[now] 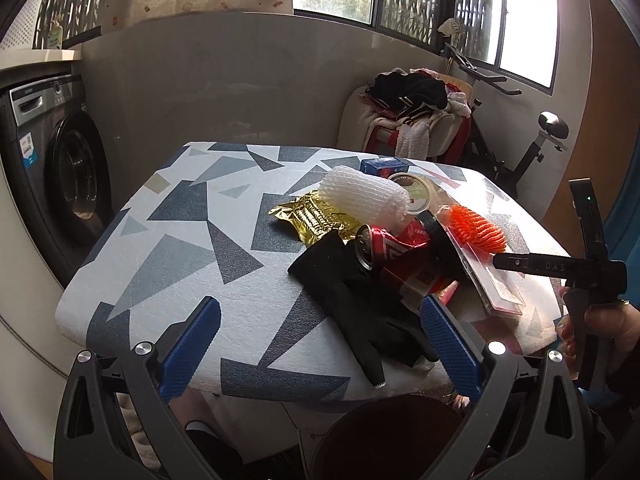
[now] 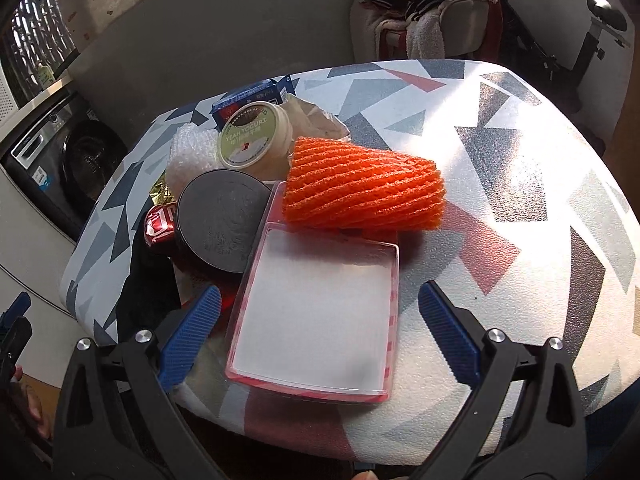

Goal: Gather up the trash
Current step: 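Grasp the clear pink-rimmed plastic packaging tray with the right tool, then lift the plastic tray with the right tool while the left tool grasps the black glove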

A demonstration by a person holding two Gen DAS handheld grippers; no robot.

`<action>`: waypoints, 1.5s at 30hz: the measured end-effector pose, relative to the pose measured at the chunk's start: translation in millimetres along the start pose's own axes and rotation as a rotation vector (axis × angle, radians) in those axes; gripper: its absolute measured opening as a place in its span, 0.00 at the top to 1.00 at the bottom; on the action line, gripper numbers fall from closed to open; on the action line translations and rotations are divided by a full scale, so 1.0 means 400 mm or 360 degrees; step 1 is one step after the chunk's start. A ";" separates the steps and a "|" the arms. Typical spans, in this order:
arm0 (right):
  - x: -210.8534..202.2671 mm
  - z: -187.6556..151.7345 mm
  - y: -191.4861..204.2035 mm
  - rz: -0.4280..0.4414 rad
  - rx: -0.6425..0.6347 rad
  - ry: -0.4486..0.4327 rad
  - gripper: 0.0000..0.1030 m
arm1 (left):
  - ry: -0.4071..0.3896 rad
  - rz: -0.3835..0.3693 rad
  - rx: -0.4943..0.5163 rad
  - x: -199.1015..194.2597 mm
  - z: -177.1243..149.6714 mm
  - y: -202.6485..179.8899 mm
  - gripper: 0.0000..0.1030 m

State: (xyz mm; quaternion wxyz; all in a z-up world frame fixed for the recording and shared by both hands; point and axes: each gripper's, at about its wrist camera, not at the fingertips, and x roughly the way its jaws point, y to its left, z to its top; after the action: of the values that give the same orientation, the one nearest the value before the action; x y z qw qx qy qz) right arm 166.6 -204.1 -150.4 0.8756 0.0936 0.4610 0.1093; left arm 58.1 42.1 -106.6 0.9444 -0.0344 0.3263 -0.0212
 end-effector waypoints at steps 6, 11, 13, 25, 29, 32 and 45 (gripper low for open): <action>0.077 0.015 -0.005 -0.0025 0.0080 0.0077 0.06 | 0.0039 -0.0014 -0.0028 0.031 -0.006 0.011 0.06; 0.065 0.010 -0.034 0.0085 0.0178 0.0042 0.10 | 0.0059 -0.0016 -0.0045 0.047 -0.008 0.017 0.06; 0.044 0.011 -0.034 0.0170 0.0171 0.0000 0.10 | 0.0069 -0.0024 -0.0049 0.052 -0.009 0.015 0.06; -0.058 0.060 -0.027 0.0522 0.0295 -0.0139 0.10 | 0.0078 -0.0049 0.0017 0.055 -0.010 -0.024 0.08; -0.057 0.048 0.006 0.0497 0.0157 -0.0112 0.10 | 0.0122 -0.0070 -0.0036 0.067 -0.016 -0.010 0.11; -0.067 0.046 0.025 0.0546 0.0092 -0.0126 0.10 | 0.0150 -0.0062 -0.0065 0.078 -0.019 0.000 0.13; -0.208 0.079 0.108 0.0382 -0.0288 -0.0441 0.10 | 0.0478 -0.0311 -0.0373 0.258 -0.015 0.029 0.45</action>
State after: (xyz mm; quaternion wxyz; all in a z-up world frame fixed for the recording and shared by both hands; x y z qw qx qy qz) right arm 142.5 -187.7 -56.0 0.9162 0.0829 0.3101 0.2398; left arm 135.8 46.8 -175.6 0.8682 -0.1720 0.4587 -0.0794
